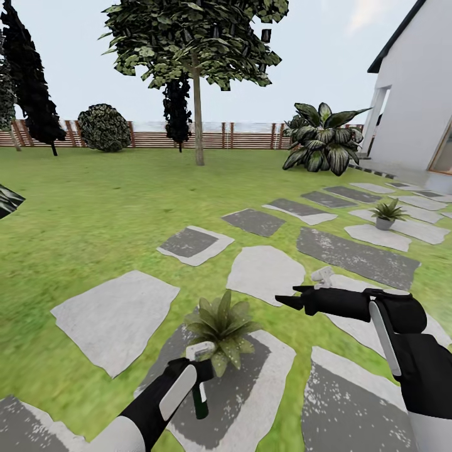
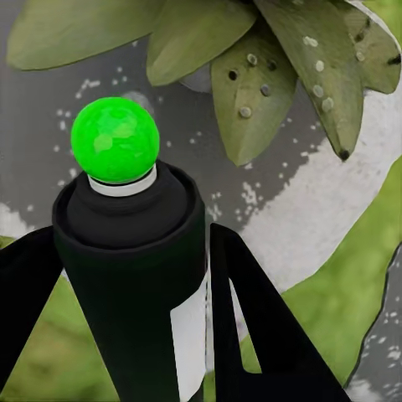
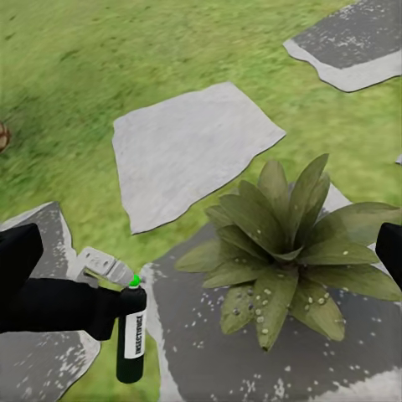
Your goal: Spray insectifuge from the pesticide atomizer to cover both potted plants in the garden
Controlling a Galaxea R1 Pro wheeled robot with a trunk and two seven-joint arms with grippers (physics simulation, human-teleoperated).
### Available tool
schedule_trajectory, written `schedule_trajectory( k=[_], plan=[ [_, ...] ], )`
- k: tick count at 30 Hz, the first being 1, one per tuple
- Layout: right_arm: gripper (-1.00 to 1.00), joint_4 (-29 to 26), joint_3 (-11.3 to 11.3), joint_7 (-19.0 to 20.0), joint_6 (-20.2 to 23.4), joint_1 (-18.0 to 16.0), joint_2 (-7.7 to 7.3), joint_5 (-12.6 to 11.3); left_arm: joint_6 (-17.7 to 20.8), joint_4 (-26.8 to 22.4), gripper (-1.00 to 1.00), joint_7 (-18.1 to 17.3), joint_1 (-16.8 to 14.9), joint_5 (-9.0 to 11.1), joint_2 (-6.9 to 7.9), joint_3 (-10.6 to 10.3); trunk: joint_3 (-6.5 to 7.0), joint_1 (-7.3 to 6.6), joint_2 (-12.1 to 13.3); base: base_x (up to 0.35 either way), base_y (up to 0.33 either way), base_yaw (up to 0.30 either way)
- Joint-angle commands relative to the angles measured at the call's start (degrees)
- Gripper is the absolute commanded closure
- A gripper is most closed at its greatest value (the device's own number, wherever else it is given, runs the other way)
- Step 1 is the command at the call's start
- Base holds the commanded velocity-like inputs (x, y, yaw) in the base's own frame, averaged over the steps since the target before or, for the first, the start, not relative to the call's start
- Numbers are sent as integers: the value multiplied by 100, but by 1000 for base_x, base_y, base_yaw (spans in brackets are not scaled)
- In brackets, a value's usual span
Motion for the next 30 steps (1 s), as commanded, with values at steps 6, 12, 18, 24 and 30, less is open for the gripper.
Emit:
schedule_trajectory(
  k=[6, 12, 18, 24, 30],
  plan=[
    [-100, -2, -15, 18, -28, -4, -1, -5, 288, 5, 100, 88, -20, 58, 10, -15, -6, -1, -3, 89, 72, 0],
    [-100, -2, -20, 18, -36, -4, -1, -5, 736, 40, 100, 83, -88, 57, 24, -14, -6, -1, -3, 212, 171, 0],
    [-100, -2, -27, 18, -36, -9, -1, -5, 935, 73, 100, 91, -115, 50, 36, -30, -6, -1, -3, 46, 36, 0],
    [-100, -2, -34, 24, -35, -18, -1, -6, 952, 238, 100, 34, -119, 54, 27, -38, -6, -1, -3, 3, 2, 0],
    [-100, -2, -34, 25, -29, -30, -1, -5, 863, 297, 100, -348, -120, -70, 45, -240, -6, -1, -3, 0, 0, -166]
  ],
)
